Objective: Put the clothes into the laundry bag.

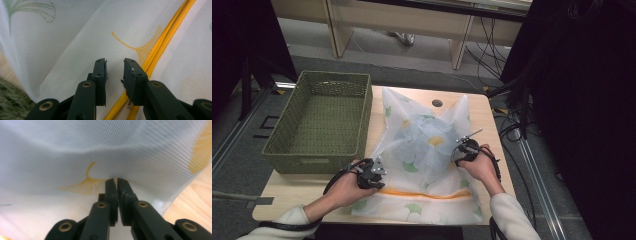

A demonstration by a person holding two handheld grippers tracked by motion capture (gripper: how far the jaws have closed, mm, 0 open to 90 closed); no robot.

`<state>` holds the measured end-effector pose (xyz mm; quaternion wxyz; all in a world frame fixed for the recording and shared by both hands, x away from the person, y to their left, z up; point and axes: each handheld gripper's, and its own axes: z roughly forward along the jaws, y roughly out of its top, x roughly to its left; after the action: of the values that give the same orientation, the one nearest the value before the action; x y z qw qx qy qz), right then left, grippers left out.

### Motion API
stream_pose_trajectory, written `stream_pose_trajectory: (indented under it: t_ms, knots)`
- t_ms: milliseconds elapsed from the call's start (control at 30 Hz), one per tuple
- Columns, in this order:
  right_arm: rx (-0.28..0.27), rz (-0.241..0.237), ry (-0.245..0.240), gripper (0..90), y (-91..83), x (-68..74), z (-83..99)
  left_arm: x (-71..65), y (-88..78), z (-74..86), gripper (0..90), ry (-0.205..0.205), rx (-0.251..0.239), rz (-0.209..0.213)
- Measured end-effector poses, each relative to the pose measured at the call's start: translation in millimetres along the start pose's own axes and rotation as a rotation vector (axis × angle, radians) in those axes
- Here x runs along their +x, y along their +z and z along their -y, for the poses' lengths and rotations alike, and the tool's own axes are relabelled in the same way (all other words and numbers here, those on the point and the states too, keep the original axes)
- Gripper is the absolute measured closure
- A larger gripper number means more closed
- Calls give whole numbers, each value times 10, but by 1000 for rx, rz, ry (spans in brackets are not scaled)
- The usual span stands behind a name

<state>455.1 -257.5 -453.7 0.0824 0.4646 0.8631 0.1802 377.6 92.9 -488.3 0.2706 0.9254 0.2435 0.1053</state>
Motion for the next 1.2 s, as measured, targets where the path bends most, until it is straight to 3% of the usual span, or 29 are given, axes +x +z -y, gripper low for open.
stream_pose_trajectory:
  t_ms: [167,400,567,633,700,833,1033,1200]
  knots:
    - [-110,46,22,736,-221,-8,104,44,-189,-13,665,-23,-101,-40]
    - [-248,50,66,633,-395,38,258,120,-528,34,601,-72,-287,-97]
    - [-306,10,54,591,-491,90,357,164,-718,193,453,-56,-356,-150]
    - [-331,12,34,588,-521,116,401,161,-788,271,448,-60,-403,-134]
    - [-353,16,32,588,-556,143,442,130,-879,337,386,-48,-433,-157]
    - [-413,21,23,581,-628,177,504,33,-1084,450,377,-43,-508,-159]
    - [-468,32,23,569,-690,240,599,-46,-1292,685,363,-75,-561,-205]
    - [-501,39,33,569,-737,287,684,-74,-1362,937,344,-113,-555,-243]
